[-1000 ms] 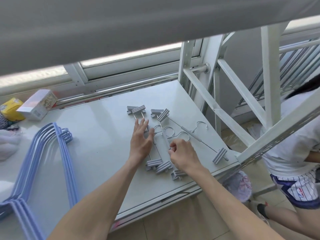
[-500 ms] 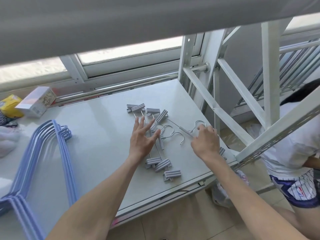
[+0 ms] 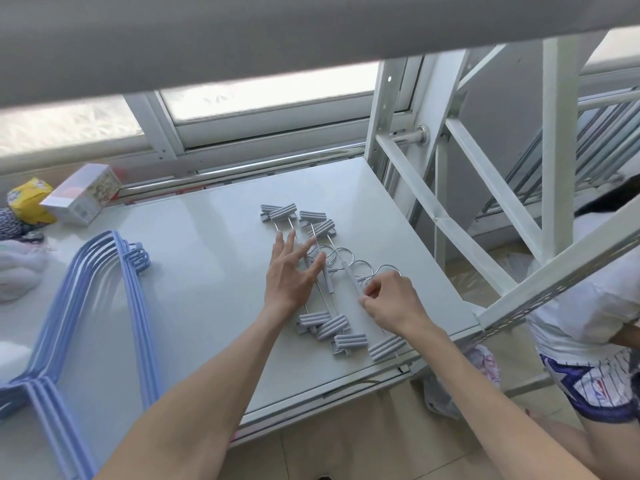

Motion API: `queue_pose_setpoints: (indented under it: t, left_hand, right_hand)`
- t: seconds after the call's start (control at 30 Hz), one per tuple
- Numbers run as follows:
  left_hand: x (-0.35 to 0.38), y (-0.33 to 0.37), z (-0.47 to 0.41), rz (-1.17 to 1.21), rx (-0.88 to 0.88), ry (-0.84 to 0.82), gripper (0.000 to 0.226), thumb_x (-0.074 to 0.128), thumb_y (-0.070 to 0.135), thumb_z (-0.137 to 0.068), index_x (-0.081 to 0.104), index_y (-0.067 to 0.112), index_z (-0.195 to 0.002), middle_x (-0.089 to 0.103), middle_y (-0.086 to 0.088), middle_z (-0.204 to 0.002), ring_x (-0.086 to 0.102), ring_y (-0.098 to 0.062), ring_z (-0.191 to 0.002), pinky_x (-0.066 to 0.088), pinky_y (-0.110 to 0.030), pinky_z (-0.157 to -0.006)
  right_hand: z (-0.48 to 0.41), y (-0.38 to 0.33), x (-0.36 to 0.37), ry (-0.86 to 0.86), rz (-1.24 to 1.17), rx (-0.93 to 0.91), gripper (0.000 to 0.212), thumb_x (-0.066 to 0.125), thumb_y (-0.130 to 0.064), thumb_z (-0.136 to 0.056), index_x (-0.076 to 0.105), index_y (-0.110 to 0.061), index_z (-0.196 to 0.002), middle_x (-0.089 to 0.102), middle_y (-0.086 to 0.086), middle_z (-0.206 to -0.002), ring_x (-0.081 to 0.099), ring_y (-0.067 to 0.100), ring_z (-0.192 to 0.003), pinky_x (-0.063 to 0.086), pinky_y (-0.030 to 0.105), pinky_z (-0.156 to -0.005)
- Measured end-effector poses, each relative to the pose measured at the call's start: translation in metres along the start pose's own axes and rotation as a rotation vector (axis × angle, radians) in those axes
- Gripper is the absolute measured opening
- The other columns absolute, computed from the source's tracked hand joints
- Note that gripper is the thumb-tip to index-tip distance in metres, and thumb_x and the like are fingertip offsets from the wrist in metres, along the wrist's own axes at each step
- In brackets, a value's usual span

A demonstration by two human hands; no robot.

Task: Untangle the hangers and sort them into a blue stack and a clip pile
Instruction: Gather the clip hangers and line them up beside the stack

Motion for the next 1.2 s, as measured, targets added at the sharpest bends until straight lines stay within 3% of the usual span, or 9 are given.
queue_pose_setpoints:
  t: [0.17,0.27,0.33,0.53,0.67,0.77,0.9,1.07,1.2]
  left_hand:
    - [-0.001,0.0,0.0,0.036,-0.014,0.051,0.052,0.057,0.058,-0.087,0.055,0.037,-0.134,0.026,0.006,-0.158,0.004,-0.003,-0.148,0.021,-0.035,-0.12]
    - [-0.001,-0.001,-0.001,0.061,-0.036,0.061,0.058,0.058,0.059,-0.086,0.052,0.034,-0.137,0.027,0.009,-0.158,0.004,0.0,-0.148,0.021,-0.035,-0.12]
    - [-0.001,-0.002,-0.002,0.077,-0.041,0.056,0.057,0.058,0.056,-0.087,0.05,0.033,-0.139,0.027,0.009,-0.158,0.004,0.001,-0.147,0.022,-0.036,-0.12]
    - [-0.003,-0.002,-0.003,0.055,0.005,0.023,0.059,0.057,0.027,-0.091,0.04,0.023,-0.146,0.027,0.006,-0.158,0.004,-0.003,-0.148,0.022,-0.034,-0.119]
    - [-0.003,-0.005,-0.005,0.114,-0.002,0.052,0.055,0.06,0.026,-0.091,0.043,0.021,-0.143,0.033,0.005,-0.156,0.008,-0.003,-0.148,0.023,-0.03,-0.117]
    - [-0.004,-0.005,-0.004,0.206,-0.016,0.105,0.049,0.065,0.028,-0.09,0.049,0.017,-0.135,0.041,0.003,-0.15,0.016,-0.005,-0.147,0.021,-0.025,-0.117]
    - [-0.009,-0.003,-0.003,0.23,0.038,0.187,0.048,0.073,0.024,-0.083,0.053,0.012,-0.124,0.052,-0.003,-0.134,0.041,-0.018,-0.132,0.033,-0.032,-0.111]
    - [-0.009,-0.002,-0.004,0.179,0.089,0.173,0.044,0.071,0.024,-0.084,0.053,0.011,-0.122,0.05,-0.003,-0.132,0.042,-0.017,-0.13,0.033,-0.026,-0.109]
    - [-0.005,-0.004,-0.006,0.13,0.088,0.117,0.044,0.065,0.026,-0.088,0.052,0.013,-0.127,0.049,-0.001,-0.14,0.04,-0.019,-0.137,0.036,-0.037,-0.11]
  right_hand:
    - [0.007,-0.004,0.003,-0.077,0.007,-0.002,0.022,0.065,-0.032,-0.08,0.068,-0.012,-0.09,0.069,0.005,-0.09,0.065,0.026,-0.092,0.054,0.038,-0.082]
    - [0.016,-0.01,0.009,-0.173,0.029,0.006,0.069,0.066,-0.057,-0.077,0.049,-0.013,-0.128,0.056,0.004,-0.124,0.055,0.023,-0.116,0.046,0.039,-0.098]
    - [0.023,-0.013,0.016,-0.234,0.07,-0.02,0.09,0.069,-0.062,-0.072,0.035,-0.013,-0.14,0.04,0.007,-0.136,0.042,0.024,-0.129,0.039,0.041,-0.106]
    - [0.027,-0.018,0.02,-0.276,0.042,-0.041,0.1,0.074,-0.052,-0.073,0.021,-0.01,-0.147,0.027,0.009,-0.141,0.028,0.025,-0.137,0.03,0.038,-0.113]
    - [0.033,-0.019,0.026,-0.363,0.062,-0.066,0.125,0.076,-0.06,-0.066,0.001,-0.009,-0.152,0.017,0.013,-0.145,0.017,0.029,-0.14,0.021,0.036,-0.117]
    - [0.034,-0.018,0.028,-0.329,0.048,-0.095,0.118,0.079,-0.049,-0.068,0.007,-0.007,-0.151,0.022,0.013,-0.139,0.022,0.029,-0.136,0.025,0.034,-0.115]
    - [0.03,-0.018,0.025,-0.298,-0.042,-0.115,0.094,0.079,-0.037,-0.069,0.027,-0.012,-0.144,0.031,0.008,-0.128,0.036,0.026,-0.128,0.032,0.031,-0.11]
    - [0.025,-0.021,0.024,-0.322,-0.073,-0.121,0.098,0.078,-0.035,-0.069,0.024,-0.015,-0.148,0.029,0.007,-0.131,0.035,0.026,-0.131,0.031,0.034,-0.112]
    - [0.023,-0.021,0.022,-0.345,-0.065,-0.106,0.102,0.078,-0.033,-0.072,0.016,-0.014,-0.151,0.026,0.008,-0.137,0.032,0.026,-0.134,0.029,0.033,-0.114]
Point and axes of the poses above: each hand's wrist, its own z-axis away from the middle knuckle, its own x-axis out of the palm, y = z × x, the point moved 5 cm from there along -z, towards the middle knuckle
